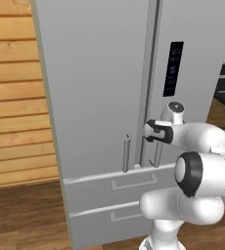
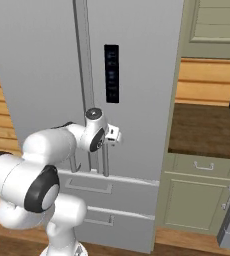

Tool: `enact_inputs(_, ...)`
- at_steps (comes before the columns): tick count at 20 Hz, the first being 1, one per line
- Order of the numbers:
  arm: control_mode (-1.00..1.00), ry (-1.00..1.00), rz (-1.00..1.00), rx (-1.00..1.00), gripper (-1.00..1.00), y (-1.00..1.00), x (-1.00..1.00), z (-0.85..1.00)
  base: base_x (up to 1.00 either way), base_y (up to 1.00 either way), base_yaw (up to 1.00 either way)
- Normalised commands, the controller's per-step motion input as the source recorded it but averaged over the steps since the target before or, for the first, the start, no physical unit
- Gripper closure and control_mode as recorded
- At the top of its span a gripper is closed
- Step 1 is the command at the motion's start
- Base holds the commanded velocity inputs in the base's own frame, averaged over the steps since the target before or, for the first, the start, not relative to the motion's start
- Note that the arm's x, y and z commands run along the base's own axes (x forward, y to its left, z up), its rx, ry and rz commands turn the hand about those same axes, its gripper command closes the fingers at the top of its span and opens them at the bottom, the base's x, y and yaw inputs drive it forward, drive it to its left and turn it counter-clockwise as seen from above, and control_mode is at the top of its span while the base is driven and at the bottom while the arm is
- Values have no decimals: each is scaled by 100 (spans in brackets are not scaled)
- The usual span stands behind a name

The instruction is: Take the strawberry from the fridge and place it on top of the pancake, located on the dining counter.

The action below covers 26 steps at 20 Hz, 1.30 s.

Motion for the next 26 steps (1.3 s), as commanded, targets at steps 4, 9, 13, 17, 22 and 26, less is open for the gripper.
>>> enact_inputs(4,-100,2,0,0,100,0,0,-21,0,0,0)
enact_inputs(9,-100,0,-2,0,100,-11,-41,-2,0,0,0)
enact_inputs(13,-100,0,-6,0,100,-69,-85,0,0,0,0)
enact_inputs(17,-100,0,0,0,100,-99,-100,0,0,0,0)
enact_inputs(22,-100,-2,0,7,100,-83,-80,0,0,0,0)
enact_inputs(26,-100,-6,0,-1,-100,-7,-36,37,0,0,0)
